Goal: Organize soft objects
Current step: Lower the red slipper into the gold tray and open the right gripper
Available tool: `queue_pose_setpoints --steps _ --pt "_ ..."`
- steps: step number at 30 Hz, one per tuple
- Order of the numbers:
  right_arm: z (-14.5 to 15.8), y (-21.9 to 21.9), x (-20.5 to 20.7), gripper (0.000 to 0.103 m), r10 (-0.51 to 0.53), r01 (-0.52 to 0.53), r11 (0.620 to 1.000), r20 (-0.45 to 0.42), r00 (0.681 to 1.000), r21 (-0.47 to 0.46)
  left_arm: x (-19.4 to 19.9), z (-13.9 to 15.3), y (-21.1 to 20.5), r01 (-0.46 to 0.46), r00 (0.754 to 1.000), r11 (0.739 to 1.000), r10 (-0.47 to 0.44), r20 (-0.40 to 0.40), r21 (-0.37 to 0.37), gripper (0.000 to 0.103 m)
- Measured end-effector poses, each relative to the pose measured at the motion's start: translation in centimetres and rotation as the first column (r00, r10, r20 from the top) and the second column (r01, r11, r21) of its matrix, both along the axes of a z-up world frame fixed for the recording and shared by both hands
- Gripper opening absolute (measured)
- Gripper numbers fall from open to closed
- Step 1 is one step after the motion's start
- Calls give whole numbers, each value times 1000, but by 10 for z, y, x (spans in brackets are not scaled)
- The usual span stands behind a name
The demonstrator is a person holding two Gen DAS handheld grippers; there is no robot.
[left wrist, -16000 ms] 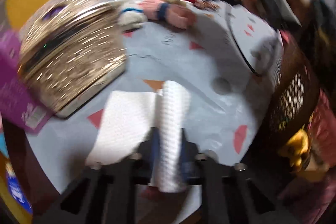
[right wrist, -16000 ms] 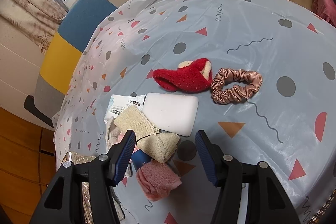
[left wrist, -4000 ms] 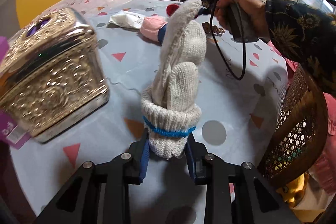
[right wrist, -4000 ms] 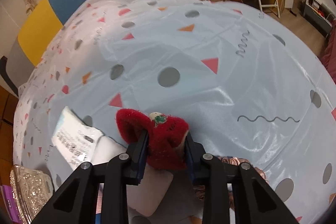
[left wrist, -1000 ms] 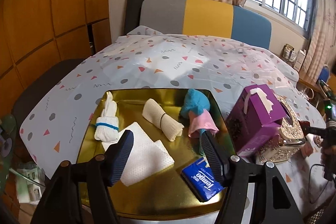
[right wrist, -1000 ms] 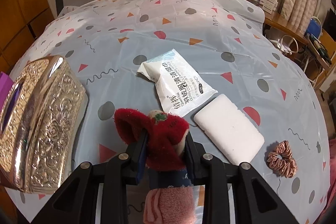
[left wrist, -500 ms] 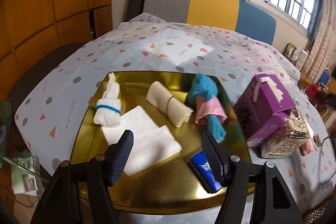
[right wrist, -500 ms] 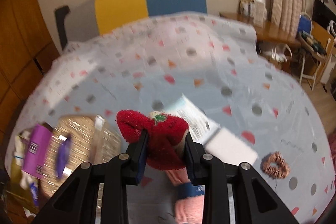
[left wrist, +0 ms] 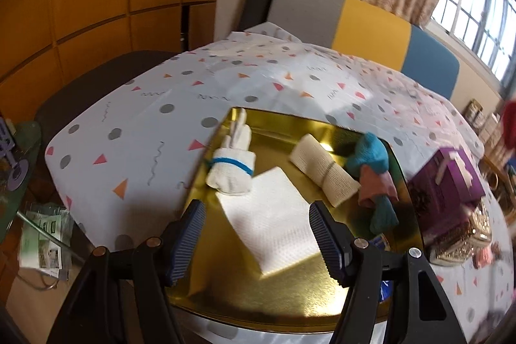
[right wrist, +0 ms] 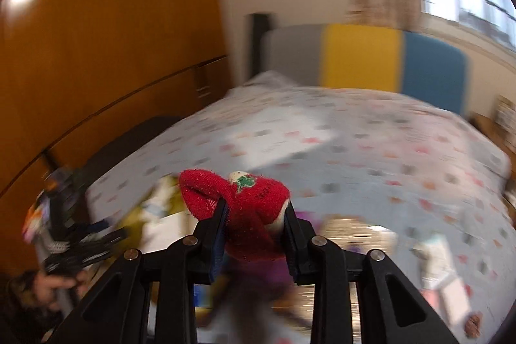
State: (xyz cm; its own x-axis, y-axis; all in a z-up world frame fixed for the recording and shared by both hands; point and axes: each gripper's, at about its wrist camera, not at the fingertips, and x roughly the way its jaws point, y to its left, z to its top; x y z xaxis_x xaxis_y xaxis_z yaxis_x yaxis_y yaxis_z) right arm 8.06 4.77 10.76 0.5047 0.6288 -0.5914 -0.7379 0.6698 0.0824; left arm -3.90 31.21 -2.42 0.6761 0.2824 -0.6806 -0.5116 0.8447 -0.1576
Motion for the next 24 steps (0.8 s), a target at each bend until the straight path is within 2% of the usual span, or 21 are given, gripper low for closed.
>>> queue_pose_setpoints --steps 2,5,7,10,13,17,19,24 --pt "-16 39 -14 30 70 -71 996 -28 997 -49 -3 2 4 -5 1000 1000 5 8 0 68" --pt "-58 94 -24 31 134 -147 982 -110 985 -120 -6 3 8 -10 1000 1000 10 14 0 68" --pt "-96 129 -19 31 116 -149 974 -190 975 -170 -9 3 10 -14 1000 1000 14 15 -2 68" --pt "-143 156 -8 34 73 -139 965 -281 957 -222 -11 1 11 -12 1000 1000 12 11 3 68" --pt "-172 165 -4 43 31 -118 959 -316 948 -259 -14 0 11 -14 1000 1000 14 10 11 68" --pt "-178 157 -2 52 28 -109 962 -308 951 -250 -13 0 11 -10 1000 1000 10 15 3 68" --pt "-172 149 -2 65 30 -104 969 -308 951 -226 -13 1 9 -4 1000 1000 4 19 6 68" --pt "-149 134 -4 67 26 -75 982 -265 964 -174 -12 5 1 16 1000 1000 -17 27 13 68"
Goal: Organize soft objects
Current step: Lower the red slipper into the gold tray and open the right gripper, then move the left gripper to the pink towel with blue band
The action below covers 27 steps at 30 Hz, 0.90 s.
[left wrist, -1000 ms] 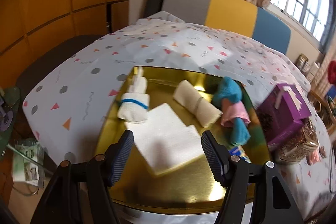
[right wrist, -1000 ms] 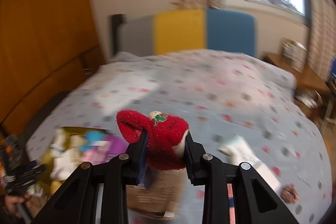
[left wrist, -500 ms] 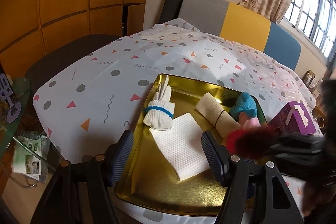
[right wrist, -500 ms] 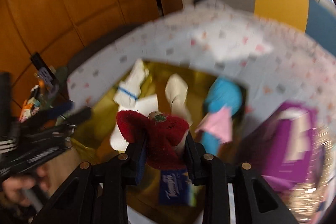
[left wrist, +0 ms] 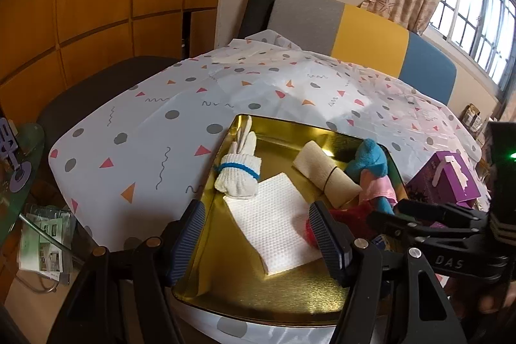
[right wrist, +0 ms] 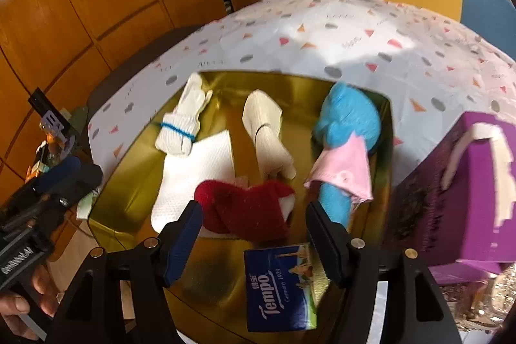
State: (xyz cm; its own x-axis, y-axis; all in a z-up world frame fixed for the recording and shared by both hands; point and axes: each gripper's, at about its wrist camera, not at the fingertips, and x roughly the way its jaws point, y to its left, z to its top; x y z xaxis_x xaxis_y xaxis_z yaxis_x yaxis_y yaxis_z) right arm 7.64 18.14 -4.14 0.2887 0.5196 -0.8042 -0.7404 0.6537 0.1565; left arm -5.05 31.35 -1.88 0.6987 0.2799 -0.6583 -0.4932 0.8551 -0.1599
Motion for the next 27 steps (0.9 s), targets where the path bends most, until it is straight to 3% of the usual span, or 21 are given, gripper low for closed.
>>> queue_pose_setpoints --steps 13,21,27 --pt "40 -53 -23 67 -88 75 994 166 982 80 6 5 -27 84 996 996 -84 1 21 68" --pt "65 -129 -22 67 -207 178 973 215 955 148 16 8 -52 166 986 986 -166 -2 31 68" --pt "71 -211 -5 67 -383 355 920 185 905 168 26 16 -78 255 967 966 -256 8 48 68"
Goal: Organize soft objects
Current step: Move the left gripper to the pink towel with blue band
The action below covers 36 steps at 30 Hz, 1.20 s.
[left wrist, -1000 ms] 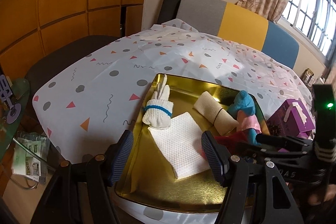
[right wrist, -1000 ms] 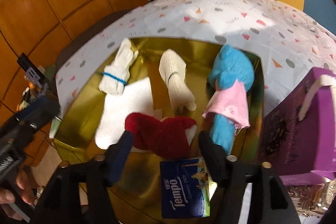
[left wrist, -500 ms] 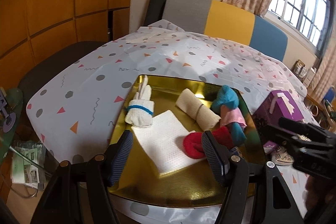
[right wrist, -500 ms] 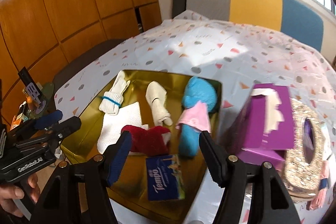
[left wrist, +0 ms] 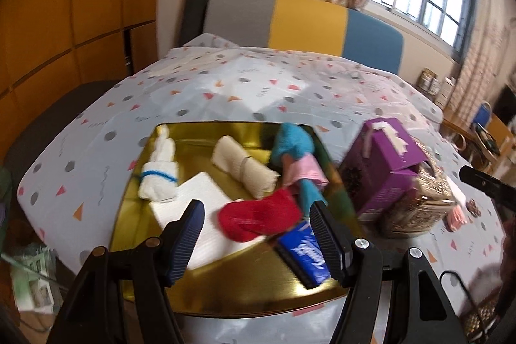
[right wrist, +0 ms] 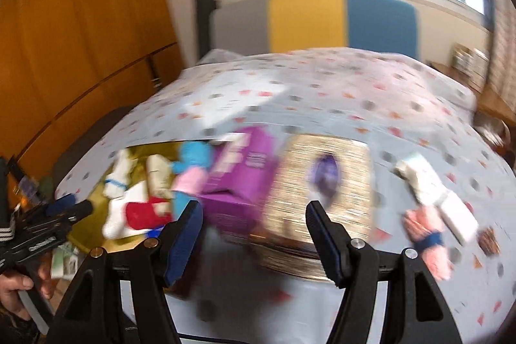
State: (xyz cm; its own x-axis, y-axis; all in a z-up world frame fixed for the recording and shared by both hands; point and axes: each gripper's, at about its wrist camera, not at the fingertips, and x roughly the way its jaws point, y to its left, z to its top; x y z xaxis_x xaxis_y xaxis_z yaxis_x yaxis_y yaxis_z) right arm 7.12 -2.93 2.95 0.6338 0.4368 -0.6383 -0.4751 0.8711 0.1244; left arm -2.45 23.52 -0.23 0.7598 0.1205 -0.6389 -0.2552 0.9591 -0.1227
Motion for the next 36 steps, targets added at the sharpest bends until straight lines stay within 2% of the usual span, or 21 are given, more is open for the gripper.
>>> queue_pose_setpoints --steps 3,7,10,11,12,15,16,19,20,22,23,26,29,30,31,36 --pt "-2 -49 10 67 -113 115 993 -42 993 30 7 7 -19 72 997 997 -72 8 14 68" --pt "-3 -117 18 67 -270 275 959 -86 959 64 16 17 -50 191 981 981 -192 21 20 68" --pt "1 -169 21 67 -393 402 912 -109 913 83 21 31 -87 322 945 946 -324 44 47 68" --pt "3 -189 21 67 -441 451 888 -113 890 90 23 36 -100 367 928 929 -369 51 52 68" --pt "4 -202 20 67 -468 479 873 -117 876 94 27 40 -119 431 899 901 -434 55 57 69" --pt "7 -247 14 67 -553 569 812 -140 821 131 38 50 -164 537 839 840 -541 51 75 69" --pt "7 -260 12 67 -577 595 792 -149 803 136 43 53 -184 587 806 807 -590 46 66 69" --pt "10 -288 4 67 -614 631 760 -148 775 153 60 57 -233 667 743 743 -669 19 58 68" --pt "11 -291 2 67 -618 635 758 -143 773 152 68 57 -252 698 715 715 -699 6 51 68" --pt "14 -303 -6 67 -629 641 753 -122 768 148 80 53 -280 724 690 690 -723 -32 22 69" --pt "16 -309 -9 67 -630 641 753 -116 768 150 89 47 -297 745 666 667 -744 -56 -7 69" --pt "18 -317 -13 67 -627 635 759 -101 772 143 108 32 -334 753 651 657 -751 -113 -27 68" --pt "20 -326 -17 67 -629 635 759 -89 772 141 129 9 -362 742 642 664 -744 -187 -98 68" --pt "20 -327 -17 67 -628 635 760 -91 773 142 138 -1 -369 726 646 677 -732 -216 -120 68" --pt "19 -331 -17 67 -626 633 761 -93 774 143 144 -8 -373 704 662 699 -710 -240 -122 68" --pt "15 -343 -12 67 -623 632 761 -107 775 145 177 -37 -398 664 685 739 -662 -306 -113 68"
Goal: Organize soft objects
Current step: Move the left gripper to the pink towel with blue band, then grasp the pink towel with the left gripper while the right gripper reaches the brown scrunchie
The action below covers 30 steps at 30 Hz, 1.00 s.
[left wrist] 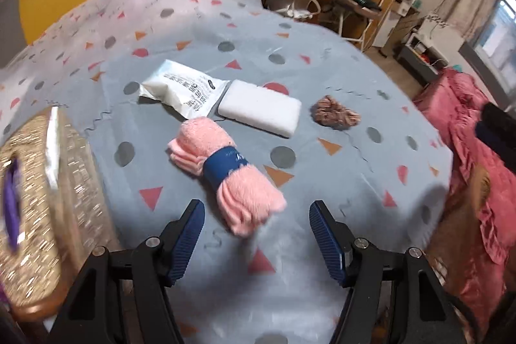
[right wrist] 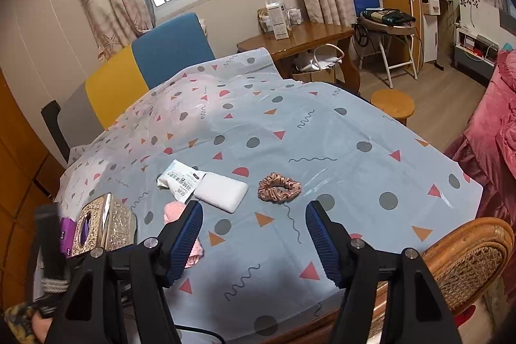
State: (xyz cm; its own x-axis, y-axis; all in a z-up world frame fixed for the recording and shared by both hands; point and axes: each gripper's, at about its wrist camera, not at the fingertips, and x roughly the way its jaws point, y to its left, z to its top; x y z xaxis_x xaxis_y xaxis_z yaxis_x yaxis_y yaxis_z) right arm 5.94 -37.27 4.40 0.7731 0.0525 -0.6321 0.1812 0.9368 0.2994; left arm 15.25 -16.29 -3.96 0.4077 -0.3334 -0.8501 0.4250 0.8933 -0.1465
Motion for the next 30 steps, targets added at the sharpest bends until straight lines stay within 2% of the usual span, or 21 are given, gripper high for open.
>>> queue_pose_setpoints --steps 5,7,9,10,12,13,15,19,22,26,30 --pt "-4 -12 11 67 9 -9 1000 -14 1000 22 29 -24 -11 -65 998 996 66 -15 56 68" --pt "-4 -13 18 67 17 -16 1000 -27 999 14 40 -37 -9 -81 995 995 84 -44 64 68" --pt "-3 -15 32 67 53 -52 998 -40 998 36 44 -51 -7 -67 994 996 71 -80 50 52" --pt "-3 -15 38 67 67 -64 997 -54 996 45 45 -55 -6 -61 994 998 64 -91 35 51" --pt "-7 -17 63 67 108 -101 992 -106 988 71 43 -56 -5 -48 996 999 48 -75 10 39" --pt "-11 -17 72 67 122 -112 991 -132 984 79 42 -56 -5 -28 997 1000 28 -74 -1 37" --pt "-22 -18 99 67 126 -115 991 -206 970 64 37 -56 -3 2 998 1000 -2 -56 1 36" --pt "-60 -19 156 67 179 -169 984 -368 912 60 20 -57 8 48 996 998 -51 -67 -45 35" --pt "-85 -17 183 67 184 -206 979 -452 873 1 3 -55 13 103 993 993 -106 -61 -52 35" --pt "-111 -17 204 67 169 -211 977 -513 841 -24 -18 -55 21 140 989 989 -142 -35 -46 36" --pt "-131 -13 211 67 173 -217 976 -560 810 -12 -24 -55 23 134 990 989 -136 -34 -61 36"
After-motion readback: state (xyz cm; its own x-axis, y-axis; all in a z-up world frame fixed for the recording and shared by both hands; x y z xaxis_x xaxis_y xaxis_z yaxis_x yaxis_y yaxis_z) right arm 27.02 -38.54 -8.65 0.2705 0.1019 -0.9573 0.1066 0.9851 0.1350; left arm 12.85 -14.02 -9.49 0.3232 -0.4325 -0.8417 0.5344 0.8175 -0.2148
